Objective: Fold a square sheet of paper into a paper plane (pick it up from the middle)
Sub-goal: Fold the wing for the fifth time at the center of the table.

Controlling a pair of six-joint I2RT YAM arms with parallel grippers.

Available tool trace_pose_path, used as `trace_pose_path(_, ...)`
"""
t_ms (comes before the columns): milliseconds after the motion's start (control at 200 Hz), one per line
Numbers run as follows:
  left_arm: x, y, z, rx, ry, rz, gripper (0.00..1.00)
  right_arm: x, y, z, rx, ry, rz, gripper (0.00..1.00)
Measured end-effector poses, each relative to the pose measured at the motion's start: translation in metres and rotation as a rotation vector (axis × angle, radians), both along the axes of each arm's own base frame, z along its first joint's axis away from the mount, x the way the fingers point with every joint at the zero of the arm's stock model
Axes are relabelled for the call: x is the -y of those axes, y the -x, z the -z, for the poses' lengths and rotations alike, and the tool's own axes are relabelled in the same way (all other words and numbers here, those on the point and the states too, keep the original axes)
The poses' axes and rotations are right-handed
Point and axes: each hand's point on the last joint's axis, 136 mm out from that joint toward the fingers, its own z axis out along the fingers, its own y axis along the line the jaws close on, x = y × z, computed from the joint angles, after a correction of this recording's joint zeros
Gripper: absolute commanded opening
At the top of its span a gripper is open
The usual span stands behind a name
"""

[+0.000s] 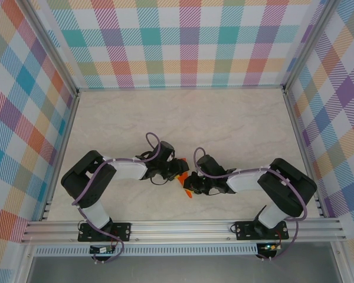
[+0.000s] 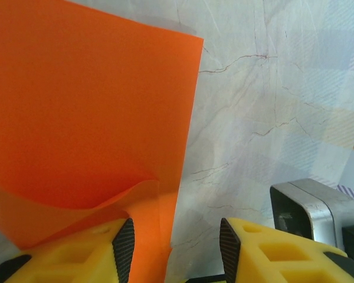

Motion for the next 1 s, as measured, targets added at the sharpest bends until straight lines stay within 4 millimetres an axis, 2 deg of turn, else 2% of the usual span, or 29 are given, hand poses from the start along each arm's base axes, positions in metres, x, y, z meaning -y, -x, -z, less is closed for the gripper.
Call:
trace_pose_path(125,-0.001,0.001,-0.003,0.003,-0.013,0.010,0.51,0.000,0.002,0.003,-0.029,-0.009,-0.032,0.11)
trace_pose_path(230,-0.004,-0.001,-0.013,0.031,-0.036,0.019,0.55,0.001,0.003,0.003,-0.028,-0.020,-0.060,0.11)
trace_pose_path(435,-0.011,-0.013,-0.070,0.191,-0.016,0.018,0.56,0.002,0.004,0.002,-0.038,-0.027,-0.131,0.11)
trace_pose_path(530,-0.014,-0.013,-0.083,0.237,0.003,0.015,0.55,0.002,0.005,0.001,-0.054,-0.033,-0.157,0.11)
trace_pose_path(600,-0.020,-0.008,-0.078,0.241,0.004,0.013,0.55,0.002,0.005,0.001,-0.067,-0.036,-0.174,0.11)
trace_pose_path(720,-0.033,0.007,-0.048,0.193,-0.032,0.013,0.54,0.003,0.005,0.000,-0.082,-0.041,-0.194,0.11)
trace_pose_path(780,-0.036,0.011,-0.039,0.177,-0.045,0.015,0.54,0.003,0.006,0.000,-0.087,-0.041,-0.201,0.11)
trace_pose_path(1000,-0.023,0.002,-0.041,0.210,0.000,0.033,0.54,0.003,0.006,0.001,-0.099,-0.044,-0.211,0.11)
